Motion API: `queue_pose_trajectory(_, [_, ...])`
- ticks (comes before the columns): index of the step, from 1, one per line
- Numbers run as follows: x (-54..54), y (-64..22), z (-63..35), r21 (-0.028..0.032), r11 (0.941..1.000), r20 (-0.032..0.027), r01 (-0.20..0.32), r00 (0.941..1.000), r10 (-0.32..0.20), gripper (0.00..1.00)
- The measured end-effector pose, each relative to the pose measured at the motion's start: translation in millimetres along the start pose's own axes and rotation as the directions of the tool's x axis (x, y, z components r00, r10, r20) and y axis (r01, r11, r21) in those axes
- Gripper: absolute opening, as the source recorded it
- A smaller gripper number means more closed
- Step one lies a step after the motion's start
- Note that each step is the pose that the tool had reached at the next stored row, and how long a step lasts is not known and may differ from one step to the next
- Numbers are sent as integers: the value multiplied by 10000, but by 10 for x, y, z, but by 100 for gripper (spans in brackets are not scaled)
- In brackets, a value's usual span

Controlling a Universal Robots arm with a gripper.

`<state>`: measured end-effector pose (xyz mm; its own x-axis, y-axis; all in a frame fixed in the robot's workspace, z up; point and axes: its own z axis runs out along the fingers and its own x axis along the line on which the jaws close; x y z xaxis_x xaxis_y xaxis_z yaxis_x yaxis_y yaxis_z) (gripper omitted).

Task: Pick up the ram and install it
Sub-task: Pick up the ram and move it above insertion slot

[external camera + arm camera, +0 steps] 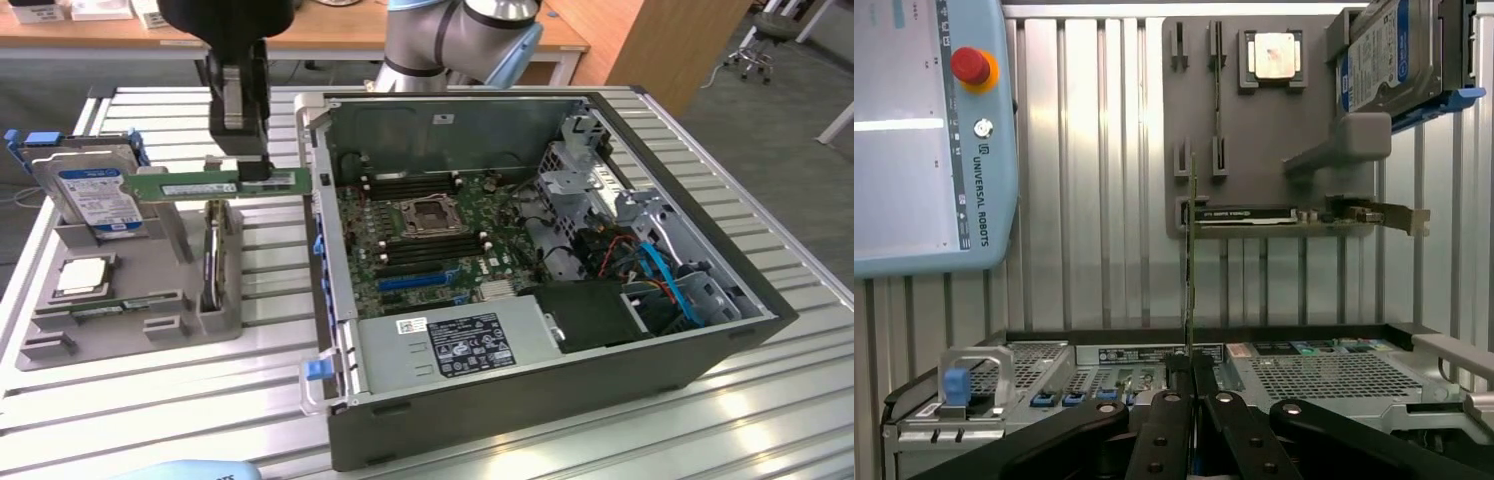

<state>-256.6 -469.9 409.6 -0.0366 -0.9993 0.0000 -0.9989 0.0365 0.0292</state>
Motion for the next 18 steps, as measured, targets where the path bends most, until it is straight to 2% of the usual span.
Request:
queue_pose_trajectory(5, [-2,-83,-2,0,10000,0,0,10000,0,12])
queue_pose_trajectory(18, [-7,-386,-11,0,10000,0,3,10000,-3,12])
